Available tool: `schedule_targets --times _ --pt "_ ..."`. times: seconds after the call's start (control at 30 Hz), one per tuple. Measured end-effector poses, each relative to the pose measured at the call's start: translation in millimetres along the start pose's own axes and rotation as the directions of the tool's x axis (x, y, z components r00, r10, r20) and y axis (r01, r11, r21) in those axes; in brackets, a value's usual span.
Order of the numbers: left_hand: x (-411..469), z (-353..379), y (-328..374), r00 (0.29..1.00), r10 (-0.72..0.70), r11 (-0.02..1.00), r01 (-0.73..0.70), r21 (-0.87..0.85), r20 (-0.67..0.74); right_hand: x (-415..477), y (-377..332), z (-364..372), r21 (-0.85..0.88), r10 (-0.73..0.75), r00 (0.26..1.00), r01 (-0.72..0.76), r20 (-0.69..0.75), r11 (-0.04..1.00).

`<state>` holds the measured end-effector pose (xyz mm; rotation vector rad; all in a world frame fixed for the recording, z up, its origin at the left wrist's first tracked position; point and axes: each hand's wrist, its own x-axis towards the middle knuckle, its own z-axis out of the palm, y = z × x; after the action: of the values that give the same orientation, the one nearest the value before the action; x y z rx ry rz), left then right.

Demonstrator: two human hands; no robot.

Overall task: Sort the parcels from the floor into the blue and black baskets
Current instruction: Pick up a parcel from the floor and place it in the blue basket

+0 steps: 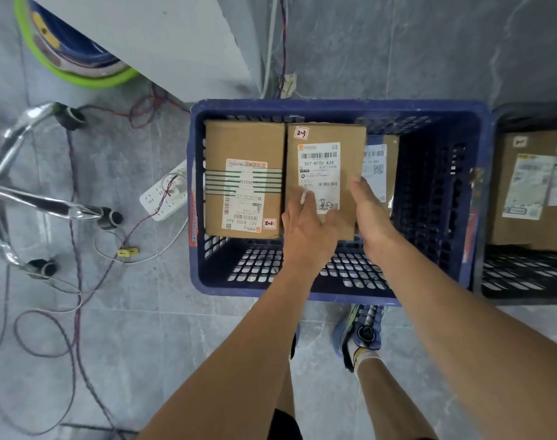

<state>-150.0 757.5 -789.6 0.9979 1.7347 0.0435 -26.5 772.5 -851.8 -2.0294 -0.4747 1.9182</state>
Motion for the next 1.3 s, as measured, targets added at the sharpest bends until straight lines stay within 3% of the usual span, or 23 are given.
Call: schedule_targets --times 0.2,0.43,0.63,0.9,1.1,1.3 --pt "13.8 2.3 -3.7 0.991 -0.112 0.994 0.111 0.015 0.076 5.7 3.7 6.3 -0.085 0.002 1.0 -0.002 -0.009 0.996" --pt "17.0 12.0 -5.7 0.997 -0.003 0.998 -0.002 0.065 0.076 24.0 2.0 -3.0 -0.119 0.115 0.992 -0.121 -0.056 0.986" --pt "26.1 15.4 -3.7 0.995 -0.03 0.995 0.02 0.094 0.096 23.8 5.1 -0.4 -0.179 -0.033 0.992 0.01 -0.123 0.984" --pt "19.0 20.4 0.3 0.976 0.006 0.994 -0.028 0.101 0.216 13.5 14.7 -6.9 -0.001 0.01 0.973 -0.011 -0.23 1.0" --pt "21.8 13.2 -10.5 0.996 0.037 0.997 -0.042 0.059 0.077 19.7 0.1 1.1 -0.056 -0.097 0.974 0.088 -0.207 0.995" --pt "22.3 11.0 -15.5 0.997 0.03 0.998 -0.034 0.053 0.069 12.9 13.3 2.1 -0.172 -0.171 0.976 0.147 -0.136 0.974"
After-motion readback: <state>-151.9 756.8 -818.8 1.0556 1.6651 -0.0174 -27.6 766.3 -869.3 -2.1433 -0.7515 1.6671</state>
